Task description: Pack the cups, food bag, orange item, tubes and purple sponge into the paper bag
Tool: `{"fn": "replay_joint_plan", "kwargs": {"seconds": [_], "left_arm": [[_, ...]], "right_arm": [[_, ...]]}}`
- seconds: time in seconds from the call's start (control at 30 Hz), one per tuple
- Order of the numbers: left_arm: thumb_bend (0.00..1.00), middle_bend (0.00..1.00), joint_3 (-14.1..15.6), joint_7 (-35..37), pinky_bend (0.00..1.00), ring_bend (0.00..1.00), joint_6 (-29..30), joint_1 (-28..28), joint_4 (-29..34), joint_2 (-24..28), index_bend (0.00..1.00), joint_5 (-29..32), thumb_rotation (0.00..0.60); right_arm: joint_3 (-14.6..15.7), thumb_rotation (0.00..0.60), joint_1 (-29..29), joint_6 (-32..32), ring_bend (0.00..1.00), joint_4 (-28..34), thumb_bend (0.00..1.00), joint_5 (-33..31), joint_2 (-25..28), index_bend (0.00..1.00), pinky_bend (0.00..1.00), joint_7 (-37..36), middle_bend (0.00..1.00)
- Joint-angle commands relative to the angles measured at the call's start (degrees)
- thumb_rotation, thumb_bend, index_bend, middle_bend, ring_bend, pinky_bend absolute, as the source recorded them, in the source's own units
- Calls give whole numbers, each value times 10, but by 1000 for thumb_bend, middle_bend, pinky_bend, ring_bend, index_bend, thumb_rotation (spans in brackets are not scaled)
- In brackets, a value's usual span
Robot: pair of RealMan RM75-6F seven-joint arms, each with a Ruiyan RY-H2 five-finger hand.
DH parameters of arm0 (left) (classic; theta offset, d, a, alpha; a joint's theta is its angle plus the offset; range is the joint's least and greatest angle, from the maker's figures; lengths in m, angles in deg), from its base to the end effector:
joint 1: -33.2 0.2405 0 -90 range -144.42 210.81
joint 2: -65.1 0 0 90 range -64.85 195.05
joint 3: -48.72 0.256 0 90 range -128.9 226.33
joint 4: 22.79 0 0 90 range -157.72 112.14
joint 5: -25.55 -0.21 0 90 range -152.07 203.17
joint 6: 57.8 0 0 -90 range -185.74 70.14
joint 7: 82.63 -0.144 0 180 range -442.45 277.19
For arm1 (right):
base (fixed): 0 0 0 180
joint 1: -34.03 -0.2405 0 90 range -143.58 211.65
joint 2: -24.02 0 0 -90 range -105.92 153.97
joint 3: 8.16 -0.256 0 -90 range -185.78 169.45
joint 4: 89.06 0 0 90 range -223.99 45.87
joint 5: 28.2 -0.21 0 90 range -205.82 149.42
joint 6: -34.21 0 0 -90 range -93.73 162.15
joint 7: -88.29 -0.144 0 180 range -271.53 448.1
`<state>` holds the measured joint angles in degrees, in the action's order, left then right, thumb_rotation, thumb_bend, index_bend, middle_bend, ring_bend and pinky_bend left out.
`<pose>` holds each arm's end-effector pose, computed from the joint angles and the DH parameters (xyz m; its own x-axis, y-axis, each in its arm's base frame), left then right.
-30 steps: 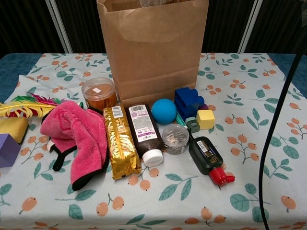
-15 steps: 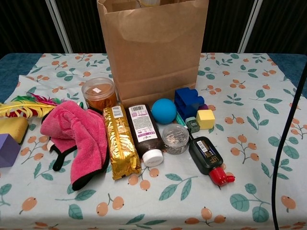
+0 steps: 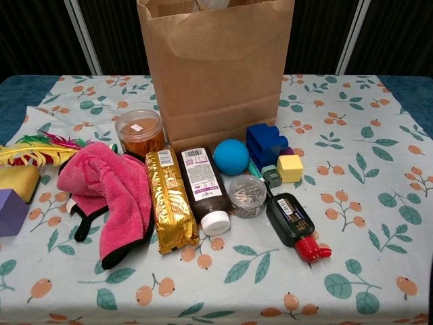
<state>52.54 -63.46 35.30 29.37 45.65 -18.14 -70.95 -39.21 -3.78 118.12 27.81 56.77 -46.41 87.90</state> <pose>-0.3275 0.1518 0.0759 0.1582 0.0425 0.9865 0.9703 -0.1921 -0.1473 -0.0102 -0.2975 0.1984 -0.3544 0.1854 0.9165 -0.6768 -0.7272 -0.1146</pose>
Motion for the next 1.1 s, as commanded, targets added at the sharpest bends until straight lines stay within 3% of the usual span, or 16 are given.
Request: {"fn": "replay_joint_plan", "kwargs": {"seconds": [0.03,0.1,0.23,0.43,0.53,0.63,0.8,0.97,1.1], "left_arm": [[0,67,0,-1,69,27,-1,0,0,0,87,1,600],[0,66,-1,0,69,27,-2,0,1,1,87,2,600],[0,67,0,-4,69,28,-2,0,3,2,87,1,600],[0,66,1,-15,69,27,-11,-4,13,8,87,1,600],[0,67,4,-27,69,27,-22,-6,23,17,87,4,600],[0,66,4,-43,69,27,-39,-8,40,34,87,14,600],[0,66,3,-59,69,28,-54,-11,64,55,87,25,600],[0,66,14,-88,69,27,-79,-16,104,81,87,24,600],[0,67,29,-131,70,28,-100,-20,145,104,88,16,600]], "right_arm": [[83,600,122,85,118,27,100,112,93,129,78,26,281],[120,600,161,108,119,2,100,148,113,129,78,22,282],[197,600,224,141,128,-106,95,222,132,127,77,25,288],[252,600,274,150,115,-258,90,237,104,127,55,78,277],[267,600,285,127,88,-286,74,218,106,128,12,96,264],[281,600,294,84,65,-270,62,187,123,114,0,130,248],[287,600,295,64,57,-210,55,175,146,101,0,132,239],[289,600,293,41,58,-75,55,167,215,101,0,152,239],[285,600,294,47,60,12,54,196,273,101,0,170,242]]}}
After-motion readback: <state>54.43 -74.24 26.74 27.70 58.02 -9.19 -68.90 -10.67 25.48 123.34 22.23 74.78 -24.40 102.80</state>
